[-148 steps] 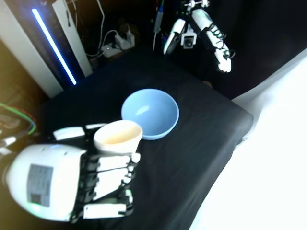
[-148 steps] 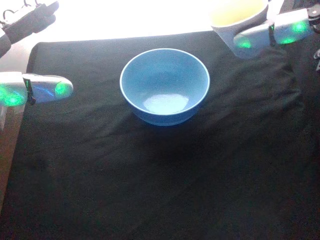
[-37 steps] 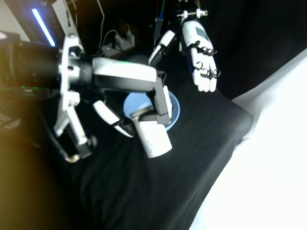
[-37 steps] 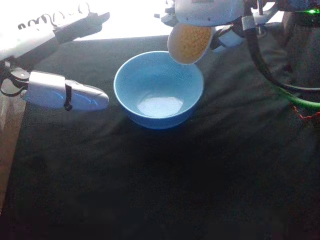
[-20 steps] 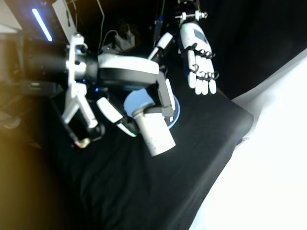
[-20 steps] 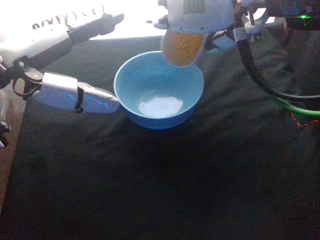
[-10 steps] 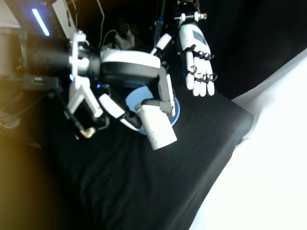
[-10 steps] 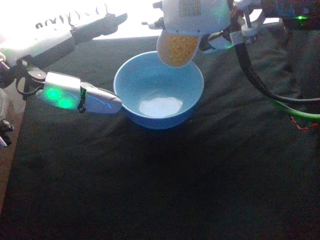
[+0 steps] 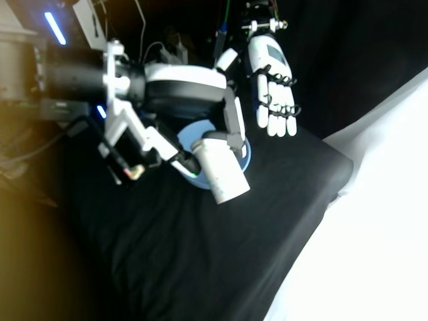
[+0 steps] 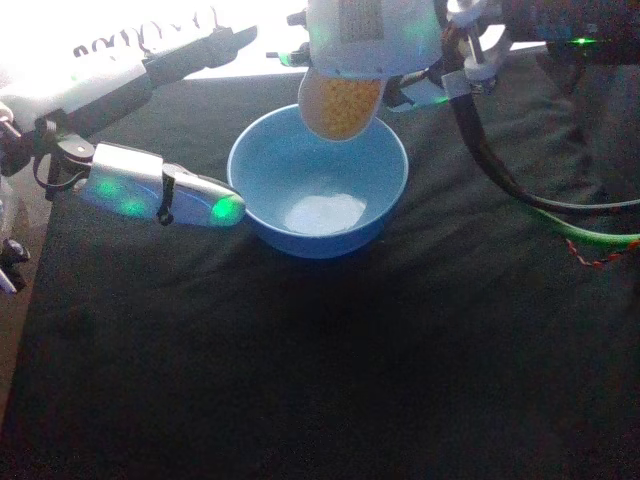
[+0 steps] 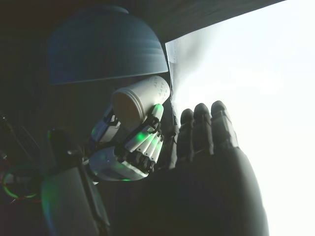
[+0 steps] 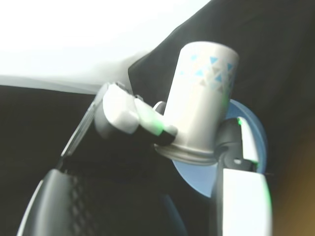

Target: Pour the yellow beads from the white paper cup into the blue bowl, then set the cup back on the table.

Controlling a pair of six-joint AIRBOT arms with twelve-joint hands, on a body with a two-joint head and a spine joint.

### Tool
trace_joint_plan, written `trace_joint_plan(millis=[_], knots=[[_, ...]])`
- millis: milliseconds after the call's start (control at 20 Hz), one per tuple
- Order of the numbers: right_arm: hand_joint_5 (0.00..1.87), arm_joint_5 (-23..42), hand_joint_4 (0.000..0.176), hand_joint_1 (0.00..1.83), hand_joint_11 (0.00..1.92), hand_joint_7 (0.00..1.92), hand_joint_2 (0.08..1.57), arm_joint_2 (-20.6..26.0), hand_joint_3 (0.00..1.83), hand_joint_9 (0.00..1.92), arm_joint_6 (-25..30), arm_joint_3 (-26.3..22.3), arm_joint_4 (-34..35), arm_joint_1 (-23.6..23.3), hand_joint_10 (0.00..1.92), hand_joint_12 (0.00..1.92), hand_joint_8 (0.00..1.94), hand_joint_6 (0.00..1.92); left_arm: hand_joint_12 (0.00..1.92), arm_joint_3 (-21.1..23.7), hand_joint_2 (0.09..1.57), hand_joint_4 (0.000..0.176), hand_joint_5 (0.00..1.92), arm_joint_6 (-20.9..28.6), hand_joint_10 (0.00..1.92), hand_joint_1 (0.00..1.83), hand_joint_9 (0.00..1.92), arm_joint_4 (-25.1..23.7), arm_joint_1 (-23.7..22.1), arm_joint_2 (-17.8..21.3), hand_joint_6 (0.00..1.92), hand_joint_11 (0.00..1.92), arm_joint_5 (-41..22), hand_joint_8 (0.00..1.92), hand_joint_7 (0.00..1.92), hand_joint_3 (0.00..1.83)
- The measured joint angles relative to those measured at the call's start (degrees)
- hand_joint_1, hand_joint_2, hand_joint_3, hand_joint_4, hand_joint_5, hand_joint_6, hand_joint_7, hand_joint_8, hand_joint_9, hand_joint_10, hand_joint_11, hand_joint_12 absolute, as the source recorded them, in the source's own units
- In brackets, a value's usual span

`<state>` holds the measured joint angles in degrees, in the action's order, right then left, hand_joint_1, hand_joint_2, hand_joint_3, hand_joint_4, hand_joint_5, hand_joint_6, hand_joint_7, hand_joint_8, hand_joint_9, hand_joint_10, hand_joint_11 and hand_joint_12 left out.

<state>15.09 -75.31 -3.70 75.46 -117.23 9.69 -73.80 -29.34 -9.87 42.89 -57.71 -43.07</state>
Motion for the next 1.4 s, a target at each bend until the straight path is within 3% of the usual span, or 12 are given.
trace_joint_plan(millis=[50,100,150,200,250,300,550,700,950,1150,1400], knots=[[0.71,0.02,0.0,1.05,1.35,1.08,1.28,-0.31,0.0,1.26,0.0,0.07,0.0,0.0,1.92,1.92,1.94,1.46,0.01,0.0,0.79,0.101,0.02,0.04,0.0,0.64,0.11,-0.02,0.0,0.0,0.0,0.02,-0.02,0.0,0.15,0.01],[0.71,0.02,0.0,1.05,1.35,1.08,1.28,-0.55,0.0,1.26,0.0,0.07,-0.02,0.0,1.92,1.92,1.94,1.46,0.01,0.0,0.79,0.091,0.01,0.07,0.0,0.64,0.12,-0.02,0.0,0.0,0.0,0.03,-0.04,0.0,0.15,0.01],[0.71,0.09,0.0,1.05,1.35,1.08,1.28,-0.79,0.0,1.26,0.0,0.07,0.02,0.0,1.92,1.92,1.94,1.46,0.01,0.0,0.79,0.103,0.02,0.22,0.0,0.66,0.11,-0.02,0.0,0.0,0.0,0.03,-0.07,0.0,0.15,0.0],[0.71,0.15,0.0,1.05,1.35,1.08,1.28,-0.9,0.0,1.26,0.0,0.07,0.04,0.02,1.92,1.92,1.94,1.46,0.02,0.0,0.78,0.107,0.01,0.24,0.0,0.65,0.11,-0.02,0.0,0.0,0.0,0.04,-0.09,0.0,0.15,0.0],[0.71,0.04,0.0,1.05,1.35,1.08,1.28,-1.03,0.0,1.26,0.0,0.07,0.07,0.15,1.92,1.92,1.94,1.46,0.01,0.0,0.79,0.099,0.01,0.24,0.0,0.64,0.1,0.0,0.0,0.0,0.0,0.03,-0.09,0.0,0.14,0.0],[0.71,0.04,0.0,1.05,1.35,1.08,1.28,-1.03,0.0,1.26,0.0,0.07,0.07,0.35,1.92,1.92,1.94,1.46,0.01,0.0,0.78,0.105,0.02,0.26,0.0,0.64,0.09,-0.02,0.0,0.0,0.0,0.02,-0.09,0.0,0.14,0.0],[0.71,0.0,0.0,1.05,1.35,1.08,1.28,-1.38,0.0,1.26,-0.02,0.17,0.15,1.2,1.92,1.92,1.94,1.46,0.04,0.0,0.77,0.086,0.02,0.44,0.01,0.65,0.12,0.0,-0.35,0.0,0.0,0.08,-0.46,0.0,0.15,0.0],[0.71,0.07,0.0,1.05,1.35,1.08,1.28,-0.96,0.0,1.26,-0.02,0.15,0.11,1.18,1.92,1.92,1.94,1.46,0.02,0.0,0.77,0.097,0.02,0.46,0.01,0.64,0.13,-0.07,-0.35,0.0,0.0,0.03,-0.39,0.0,0.15,0.0],[0.71,0.02,0.0,1.05,1.35,1.08,1.28,-0.66,0.0,1.26,-0.02,-1.62,-1.42,1.2,1.92,1.92,1.94,1.46,0.0,0.0,0.77,0.091,0.01,0.48,0.01,0.64,0.11,-0.72,-0.76,0.0,0.0,0.01,0.42,0.0,0.15,0.0],[0.71,0.26,0.0,1.05,1.35,1.08,1.28,-0.76,0.0,1.26,-0.02,-1.79,-2.51,1.38,1.92,1.92,1.94,1.46,0.0,0.0,0.76,0.105,0.0,0.48,0.0,0.64,0.09,-0.7,-0.76,0.0,0.0,0.0,0.66,0.0,0.14,0.0],[0.71,0.33,0.0,1.05,1.35,1.08,1.28,-0.46,0.0,1.26,0.02,-1.18,-4.2,2.21,1.92,1.92,1.94,1.46,0.0,0.0,0.76,0.095,0.0,0.48,0.01,0.62,0.12,-0.7,-0.76,0.0,0.0,0.0,0.66,0.0,0.16,0.0]])
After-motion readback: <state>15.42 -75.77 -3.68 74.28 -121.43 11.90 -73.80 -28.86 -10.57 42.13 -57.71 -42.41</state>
